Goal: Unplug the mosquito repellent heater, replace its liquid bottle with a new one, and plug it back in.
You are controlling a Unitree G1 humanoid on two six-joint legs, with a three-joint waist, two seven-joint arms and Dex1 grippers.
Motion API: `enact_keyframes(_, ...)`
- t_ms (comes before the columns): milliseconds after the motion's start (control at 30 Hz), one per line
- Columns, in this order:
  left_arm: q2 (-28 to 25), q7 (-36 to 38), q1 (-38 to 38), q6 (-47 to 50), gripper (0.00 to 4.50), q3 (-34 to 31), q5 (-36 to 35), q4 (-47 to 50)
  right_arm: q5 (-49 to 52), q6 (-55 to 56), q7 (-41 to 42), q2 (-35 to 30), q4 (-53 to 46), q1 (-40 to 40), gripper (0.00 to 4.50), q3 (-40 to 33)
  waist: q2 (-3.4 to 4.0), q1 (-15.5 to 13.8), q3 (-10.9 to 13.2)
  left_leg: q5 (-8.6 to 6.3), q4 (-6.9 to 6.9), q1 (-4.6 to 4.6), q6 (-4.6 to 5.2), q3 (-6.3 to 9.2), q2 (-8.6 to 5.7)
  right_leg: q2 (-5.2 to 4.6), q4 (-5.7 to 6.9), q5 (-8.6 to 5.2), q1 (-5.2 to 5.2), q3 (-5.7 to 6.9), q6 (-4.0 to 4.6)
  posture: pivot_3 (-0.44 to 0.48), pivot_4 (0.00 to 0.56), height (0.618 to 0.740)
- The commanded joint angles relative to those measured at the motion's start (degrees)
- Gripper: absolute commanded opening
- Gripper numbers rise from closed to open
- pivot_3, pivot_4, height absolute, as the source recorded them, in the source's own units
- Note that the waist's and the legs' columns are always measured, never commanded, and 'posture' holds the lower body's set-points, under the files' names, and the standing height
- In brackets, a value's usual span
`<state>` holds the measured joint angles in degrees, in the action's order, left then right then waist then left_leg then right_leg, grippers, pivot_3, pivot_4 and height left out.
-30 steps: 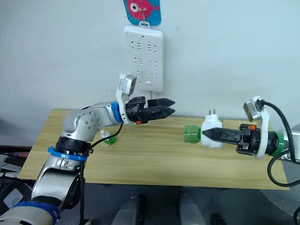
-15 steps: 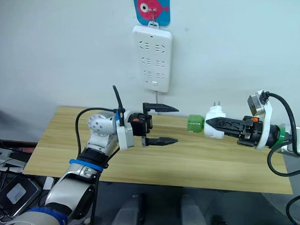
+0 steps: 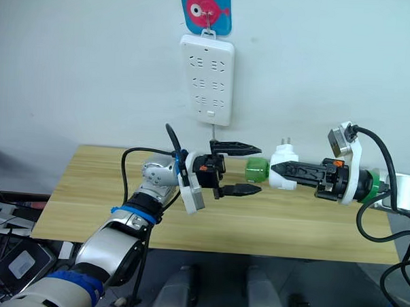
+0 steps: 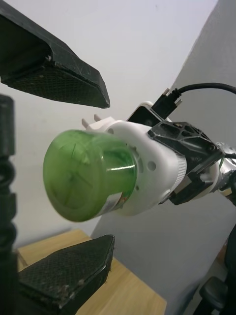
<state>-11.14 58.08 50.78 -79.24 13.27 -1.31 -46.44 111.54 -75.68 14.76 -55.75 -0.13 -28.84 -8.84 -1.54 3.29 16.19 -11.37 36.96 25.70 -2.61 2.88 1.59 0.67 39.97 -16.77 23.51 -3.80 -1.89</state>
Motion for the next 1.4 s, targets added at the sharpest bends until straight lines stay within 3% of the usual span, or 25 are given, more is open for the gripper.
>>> enact_keyframes(33,-0.2,-3.6,1.4,-1.9,4.07,1.5,0.5,-0.8,1.5,0.3,0.5,-0.2,-2.0,-0.7,3.19,-1.4,0.0,0.0,0.0,0.0,0.0,0.0,0.0,0.0,0.0,0.0,0.0,0.0,0.0,0.01,0.0,-0.106,0.239,0.74)
enact_keyframes(233,-1.7,-6.3,2.0,-0.7,2.27,4.4,-0.8,-1.4,1.5,0.1,0.8,-0.7,-1.9,-0.2,3.19,-1.6,0.0,0.1,0.0,0.0,0.0,0.0,0.0,0.01,0.01,0.0,0.0,0.0,0.0,0.01,0.0,-0.117,0.241,0.74)
enact_keyframes(367,-2.1,-2.2,0.8,6.5,2.24,8.1,-10.4,2.6,1.5,0.0,1.0,-0.9,-2.0,-0.2,3.19,-1.4,0.0,0.1,0.0,0.0,0.0,0.0,0.0,0.02,0.05,0.0,0.01,0.0,0.0,0.01,0.0,-0.117,0.241,0.74)
enact_keyframes(533,-4.8,10.1,-4.0,55.2,2.24,9.3,-31.0,23.0,1.5,-0.1,1.5,-2.9,-3.6,-0.1,3.19,-0.3,0.01,0.6,0.0,0.0,0.0,0.02,-0.01,0.08,0.1,0.0,0.03,0.0,0.0,0.05,0.0,-0.116,0.249,0.74)
enact_keyframes(567,-7.0,8.6,-4.0,73.1,2.24,9.1,-38.9,27.9,1.5,0.0,1.4,-3.2,-4.0,-0.1,3.19,0.1,0.01,0.8,0.0,0.01,0.0,0.02,-0.01,0.12,0.11,0.0,0.03,0.0,0.0,0.07,0.0,-0.116,0.249,0.74)
enact_keyframes(667,-11.3,6.2,-3.0,107.3,2.24,7.3,-53.2,34.9,1.5,0.2,1.4,-3.9,-4.8,-0.2,3.19,0.7,0.02,1.5,0.0,0.01,0.01,0.01,-0.01,0.27,0.14,0.03,0.06,-0.02,-0.01,0.16,-0.02,-0.11,0.257,0.74)
enact_keyframes(800,-13.6,6.2,-0.3,133.5,2.24,4.1,-63.2,34.5,1.5,0.6,1.5,-4.9,-6.1,-0.3,3.19,1.8,0.02,1.9,0.0,0.0,0.01,0.0,0.0,0.29,0.12,0.09,0.05,-0.03,0.0,0.19,-0.03,-0.109,0.258,0.74)
enact_keyframes(967,-10.7,2.1,1.5,147.2,2.24,-1.0,-64.6,28.3,1.5,1.6,1.6,-5.4,-6.6,0.0,3.19,2.4,0.02,1.7,0.0,0.0,0.01,-0.01,0.0,0.26,0.08,0.16,0.04,-0.03,-0.01,0.2,-0.03,-0.115,0.259,0.74)
enact_keyframes(1267,-6.6,-1.1,0.1,152.3,2.24,-8.2,-62.3,28.5,1.5,2.6,1.4,-6.4,-7.4,1.0,3.19,2.7,0.02,1.6,0.0,0.01,0.01,-0.01,-0.01,0.2,0.07,0.13,0.02,-0.03,0.0,0.15,-0.02,-0.118,0.26,0.74)
enact_keyframes(1400,-5.5,-0.6,-0.4,152.4,3.6,-9.5,-61.5,29.4,1.5,2.8,1.4,-6.4,-7.3,0.7,3.19,3.0,0.02,1.6,0.0,0.01,0.01,-0.01,-0.01,0.17,0.07,0.12,0.02,-0.03,0.0,0.12,-0.02,-0.12,0.261,0.74)
